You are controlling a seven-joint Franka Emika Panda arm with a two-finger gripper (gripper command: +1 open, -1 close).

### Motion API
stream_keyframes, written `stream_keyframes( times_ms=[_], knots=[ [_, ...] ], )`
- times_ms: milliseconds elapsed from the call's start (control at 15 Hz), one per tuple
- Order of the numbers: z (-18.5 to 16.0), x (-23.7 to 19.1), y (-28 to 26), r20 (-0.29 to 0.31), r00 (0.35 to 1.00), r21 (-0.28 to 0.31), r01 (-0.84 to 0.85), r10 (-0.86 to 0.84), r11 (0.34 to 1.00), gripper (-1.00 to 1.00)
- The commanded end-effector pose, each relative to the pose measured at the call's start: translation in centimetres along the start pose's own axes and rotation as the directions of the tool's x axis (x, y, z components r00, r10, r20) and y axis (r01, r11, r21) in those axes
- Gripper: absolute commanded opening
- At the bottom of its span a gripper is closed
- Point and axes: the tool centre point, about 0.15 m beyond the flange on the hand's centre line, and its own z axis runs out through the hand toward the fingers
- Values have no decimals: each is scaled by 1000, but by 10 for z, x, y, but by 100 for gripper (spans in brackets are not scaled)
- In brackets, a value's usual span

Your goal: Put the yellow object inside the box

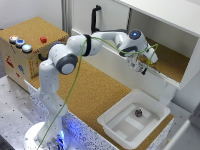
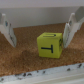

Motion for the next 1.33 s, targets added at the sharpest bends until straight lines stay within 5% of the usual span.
stream_keyframes(
  times_ms=[0,67,800,1267],
  knots=[
    [26,35,-11,193,981,-66,-23,36,998,100],
    [23,32,-13,190,981,-61,-20,31,998,-100],
    [11,7,-3,202,978,-36,-37,43,999,-100],
    [-54,-39,18,158,987,7,27,-28,1000,-100]
  ],
)
